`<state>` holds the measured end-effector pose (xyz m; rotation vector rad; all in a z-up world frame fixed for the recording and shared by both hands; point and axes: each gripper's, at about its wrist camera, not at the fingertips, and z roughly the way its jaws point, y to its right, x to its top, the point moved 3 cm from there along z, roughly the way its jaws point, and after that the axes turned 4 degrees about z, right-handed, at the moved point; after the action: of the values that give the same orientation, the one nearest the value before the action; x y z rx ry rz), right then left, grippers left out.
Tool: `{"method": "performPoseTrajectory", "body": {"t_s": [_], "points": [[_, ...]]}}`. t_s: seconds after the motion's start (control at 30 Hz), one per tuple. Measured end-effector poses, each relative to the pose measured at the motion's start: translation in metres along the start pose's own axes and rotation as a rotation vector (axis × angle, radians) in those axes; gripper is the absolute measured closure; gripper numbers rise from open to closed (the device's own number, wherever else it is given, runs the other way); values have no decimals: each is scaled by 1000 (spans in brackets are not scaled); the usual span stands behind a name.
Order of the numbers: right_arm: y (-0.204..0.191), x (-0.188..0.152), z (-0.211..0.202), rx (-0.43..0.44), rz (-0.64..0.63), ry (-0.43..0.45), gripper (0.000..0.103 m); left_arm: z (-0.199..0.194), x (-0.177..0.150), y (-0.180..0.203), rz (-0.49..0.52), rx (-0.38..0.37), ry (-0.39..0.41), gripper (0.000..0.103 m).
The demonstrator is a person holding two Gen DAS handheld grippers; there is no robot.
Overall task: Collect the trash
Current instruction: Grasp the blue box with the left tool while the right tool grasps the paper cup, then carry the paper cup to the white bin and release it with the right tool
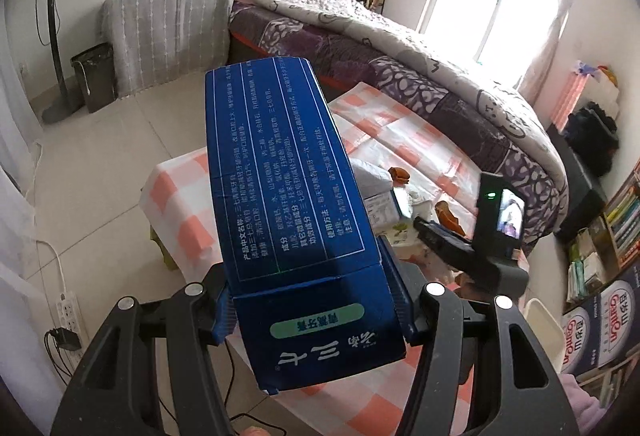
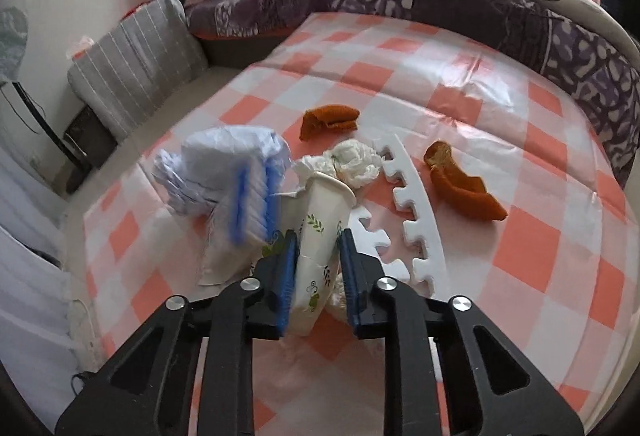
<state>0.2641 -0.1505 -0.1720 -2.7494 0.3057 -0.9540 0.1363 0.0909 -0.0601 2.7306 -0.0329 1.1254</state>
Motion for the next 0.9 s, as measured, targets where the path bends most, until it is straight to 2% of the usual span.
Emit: {"method": "performPoseTrajectory", "body": {"t_s": [0.2,0.37,0.57,0.77,0.9], "points": [[-10,3,-53,-17,-75,82,85,-8,0,3,-9,-9,29,44],[-16,9,-109,-20,-92,176,85,-13,-2,11,3,-5,52,44],[-12,4,-157,-24,-79,241,85,-18,-7,22,28,-7,71,44],[5,-15,-185,-16,-27,246,85,-16,-12,37,59,-15,71,44],[25,-32,-190,-20,26,235,85,-11,-17,50,91,-21,61,44]]}}
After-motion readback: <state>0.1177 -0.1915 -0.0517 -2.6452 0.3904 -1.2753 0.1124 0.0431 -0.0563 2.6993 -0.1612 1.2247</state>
